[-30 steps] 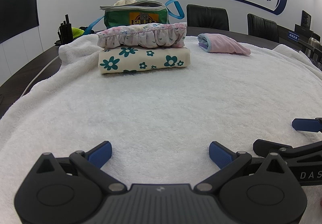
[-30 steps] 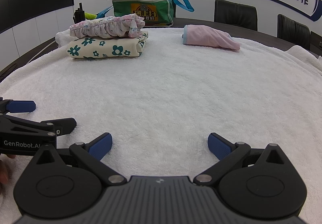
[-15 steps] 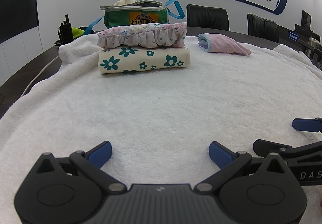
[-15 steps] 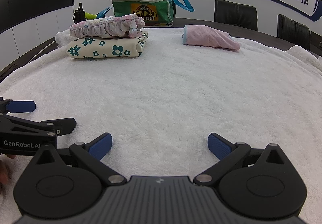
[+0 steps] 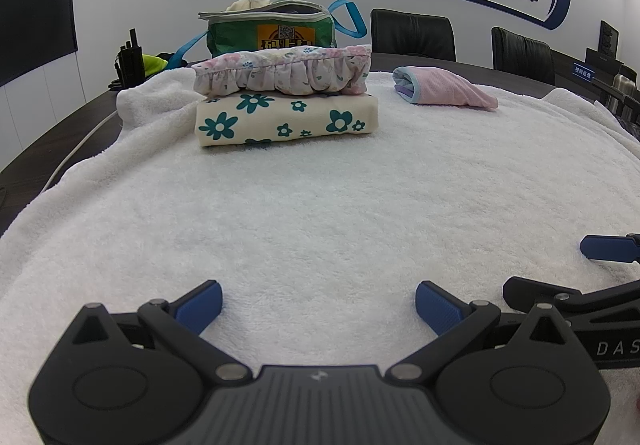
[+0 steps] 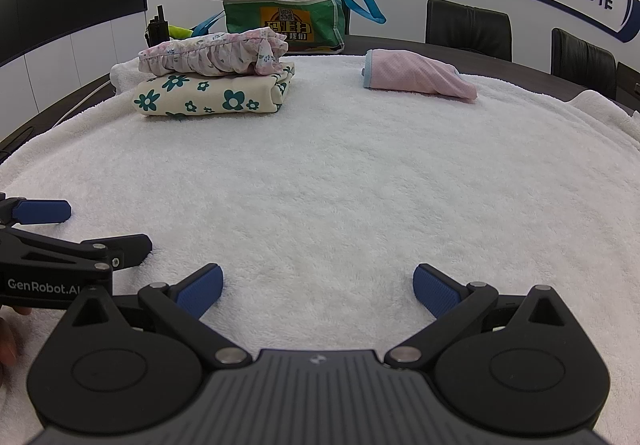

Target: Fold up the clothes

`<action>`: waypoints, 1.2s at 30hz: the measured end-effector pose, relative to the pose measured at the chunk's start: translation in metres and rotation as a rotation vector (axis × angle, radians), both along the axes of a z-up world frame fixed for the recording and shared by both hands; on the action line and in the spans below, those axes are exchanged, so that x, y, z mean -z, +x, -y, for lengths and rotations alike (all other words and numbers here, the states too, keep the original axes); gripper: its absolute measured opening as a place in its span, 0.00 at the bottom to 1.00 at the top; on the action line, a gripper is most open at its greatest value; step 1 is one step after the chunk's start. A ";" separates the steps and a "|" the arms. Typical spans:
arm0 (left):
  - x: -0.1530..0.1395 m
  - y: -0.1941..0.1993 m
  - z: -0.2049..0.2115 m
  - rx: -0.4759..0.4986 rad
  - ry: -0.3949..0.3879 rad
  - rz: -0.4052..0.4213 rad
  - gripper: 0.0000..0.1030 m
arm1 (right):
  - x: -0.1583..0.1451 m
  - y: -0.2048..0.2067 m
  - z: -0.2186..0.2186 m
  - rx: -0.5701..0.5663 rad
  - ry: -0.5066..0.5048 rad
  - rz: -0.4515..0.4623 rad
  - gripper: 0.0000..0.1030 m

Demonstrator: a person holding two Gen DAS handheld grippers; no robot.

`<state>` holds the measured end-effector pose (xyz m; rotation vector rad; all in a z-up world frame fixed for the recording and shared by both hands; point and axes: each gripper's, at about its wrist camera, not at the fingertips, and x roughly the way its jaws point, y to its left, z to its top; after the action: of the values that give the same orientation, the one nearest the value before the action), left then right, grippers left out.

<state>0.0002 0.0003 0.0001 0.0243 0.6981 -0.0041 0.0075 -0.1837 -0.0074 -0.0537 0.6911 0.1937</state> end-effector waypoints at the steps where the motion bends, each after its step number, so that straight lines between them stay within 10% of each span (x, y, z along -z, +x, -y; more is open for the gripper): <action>1: 0.000 0.000 0.000 0.000 0.000 0.000 1.00 | 0.000 0.000 0.000 0.000 0.000 0.000 0.99; 36: 0.005 0.017 0.006 0.000 -0.001 0.000 1.00 | 0.000 0.000 0.000 0.000 -0.001 0.000 0.99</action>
<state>0.0168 -0.0061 -0.0051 0.0234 0.6982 -0.0045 0.0073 -0.1840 -0.0075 -0.0545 0.6917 0.1938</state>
